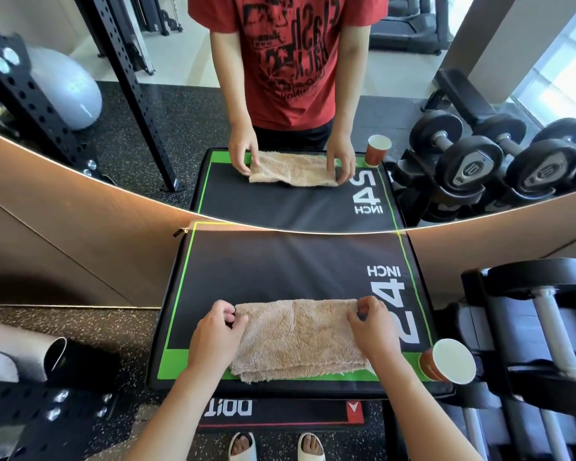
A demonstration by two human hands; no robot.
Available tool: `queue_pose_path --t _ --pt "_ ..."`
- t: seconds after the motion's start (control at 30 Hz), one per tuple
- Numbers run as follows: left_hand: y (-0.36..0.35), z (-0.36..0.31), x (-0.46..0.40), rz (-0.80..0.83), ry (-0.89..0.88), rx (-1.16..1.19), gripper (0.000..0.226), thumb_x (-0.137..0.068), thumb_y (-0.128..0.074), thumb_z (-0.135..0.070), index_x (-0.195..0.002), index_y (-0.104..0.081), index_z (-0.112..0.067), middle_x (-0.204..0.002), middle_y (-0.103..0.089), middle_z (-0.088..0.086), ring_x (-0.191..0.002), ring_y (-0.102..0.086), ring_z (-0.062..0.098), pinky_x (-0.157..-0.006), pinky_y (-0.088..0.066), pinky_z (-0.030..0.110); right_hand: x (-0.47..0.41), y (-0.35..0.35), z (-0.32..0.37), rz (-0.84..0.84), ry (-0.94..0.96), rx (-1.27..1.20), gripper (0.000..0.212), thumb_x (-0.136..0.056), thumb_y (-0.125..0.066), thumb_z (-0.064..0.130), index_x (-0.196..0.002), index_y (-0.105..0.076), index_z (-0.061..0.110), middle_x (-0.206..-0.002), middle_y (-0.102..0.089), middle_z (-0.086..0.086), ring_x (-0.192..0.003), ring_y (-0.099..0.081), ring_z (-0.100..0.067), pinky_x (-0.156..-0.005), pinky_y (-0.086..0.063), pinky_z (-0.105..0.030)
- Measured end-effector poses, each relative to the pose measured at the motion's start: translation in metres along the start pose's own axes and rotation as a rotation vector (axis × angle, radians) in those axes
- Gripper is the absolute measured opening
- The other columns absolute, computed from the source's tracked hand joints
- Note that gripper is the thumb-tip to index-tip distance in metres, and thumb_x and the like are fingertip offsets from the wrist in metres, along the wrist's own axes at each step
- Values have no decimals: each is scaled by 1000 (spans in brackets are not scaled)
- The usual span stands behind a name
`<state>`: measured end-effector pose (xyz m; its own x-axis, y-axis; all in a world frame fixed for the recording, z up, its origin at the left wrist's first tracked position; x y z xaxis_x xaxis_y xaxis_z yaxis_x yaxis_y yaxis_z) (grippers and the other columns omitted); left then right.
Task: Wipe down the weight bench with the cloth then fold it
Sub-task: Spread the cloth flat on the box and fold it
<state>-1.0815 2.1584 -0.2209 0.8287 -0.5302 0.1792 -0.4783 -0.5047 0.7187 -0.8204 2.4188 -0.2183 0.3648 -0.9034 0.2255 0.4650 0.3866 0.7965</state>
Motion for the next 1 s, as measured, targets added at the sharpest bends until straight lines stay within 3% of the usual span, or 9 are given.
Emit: queue_pose_path --t 0.17,0.23,0.37,0.47,0.57,0.7,0.77,0.87,1.0 --pt "-12 -7 -14 -22 -1 -18 35 -94 -72 -32 -127 -61 -28 -93 -69 -10 -91 -64 19 -74 -48 35 -13 -9 4 14 -44 -71 22 -100 -57 38 -89 -63 20 -79 -69 6 -69 -63 -13 -61 -54 -35" --pt "-8 -10 -14 -59 -19 15 30 -94 -72 -21 -123 -70 -29 -92 -70 -11 -85 -66 15 -73 -51 33 -14 -8 2 4 -69 -120 20 -98 -61 32 -83 -62 19 -73 -66 4 -64 -61 -15 -54 -47 -31" --pt "7 -17 -13 -147 -147 96 24 -92 -70 -4 -103 -80 -23 -88 -64 -12 -77 -63 6 -73 -54 31 -13 0 -6 -29 -111 -273 18 -99 -63 29 -86 -59 17 -77 -66 0 -66 -58 -17 -56 -46 -32" --pt "20 -19 -7 -220 -207 152 24 -91 -70 0 -98 -80 -20 -91 -65 -12 -79 -64 5 -76 -55 30 -11 5 -13 -71 -106 -318 16 -96 -68 25 -87 -56 18 -79 -63 2 -67 -56 -15 -58 -46 -33" --pt "12 -17 0 -180 -166 203 24 -90 -70 -3 -98 -77 -25 -94 -63 -11 -76 -65 5 -76 -58 37 -7 4 -16 -72 -96 -282 16 -93 -71 27 -96 -55 23 -91 -64 7 -78 -61 -11 -65 -52 -33" --pt "10 -23 19 -150 -197 98 37 -85 -79 -11 -118 -71 -26 -110 -52 -10 -88 -62 9 -79 -57 35 7 11 0 -134 135 -117 23 -92 -70 22 -110 -55 27 -106 -50 13 -87 -57 -11 -74 -51 -32" --pt "12 -40 34 -157 -372 -25 31 -82 -81 -11 -110 -74 -22 -111 -53 -8 -95 -58 14 -81 -54 33 23 1 14 -56 312 -24 21 -88 -75 22 -104 -61 28 -107 -51 17 -93 -55 -8 -75 -48 -28" --pt "-16 -53 54 20 -606 -176 19 -79 -86 -18 -94 -76 -24 -101 -59 -13 -96 -57 10 -83 -55 33 53 -23 22 132 489 65 13 -87 -77 31 -94 -67 30 -102 -54 24 -96 -54 -1 -79 -46 -21" --pt "-40 -32 61 179 -588 -265 23 -76 -90 -33 -94 -76 -31 -95 -55 -21 -93 -56 5 -75 -55 30 69 -39 14 204 550 79 12 -87 -76 37 -98 -71 32 -98 -54 23 -95 -53 -2 -79 -49 -22"
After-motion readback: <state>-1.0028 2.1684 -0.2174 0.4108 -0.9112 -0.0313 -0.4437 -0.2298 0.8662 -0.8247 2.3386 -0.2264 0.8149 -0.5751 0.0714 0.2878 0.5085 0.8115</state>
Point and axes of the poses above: each hand's wrist, its own x-axis away from the middle knuckle, its own y-axis out of the back of the hand, z = x × y, the point moved 10 cm from there along -x, towards the middle knuckle
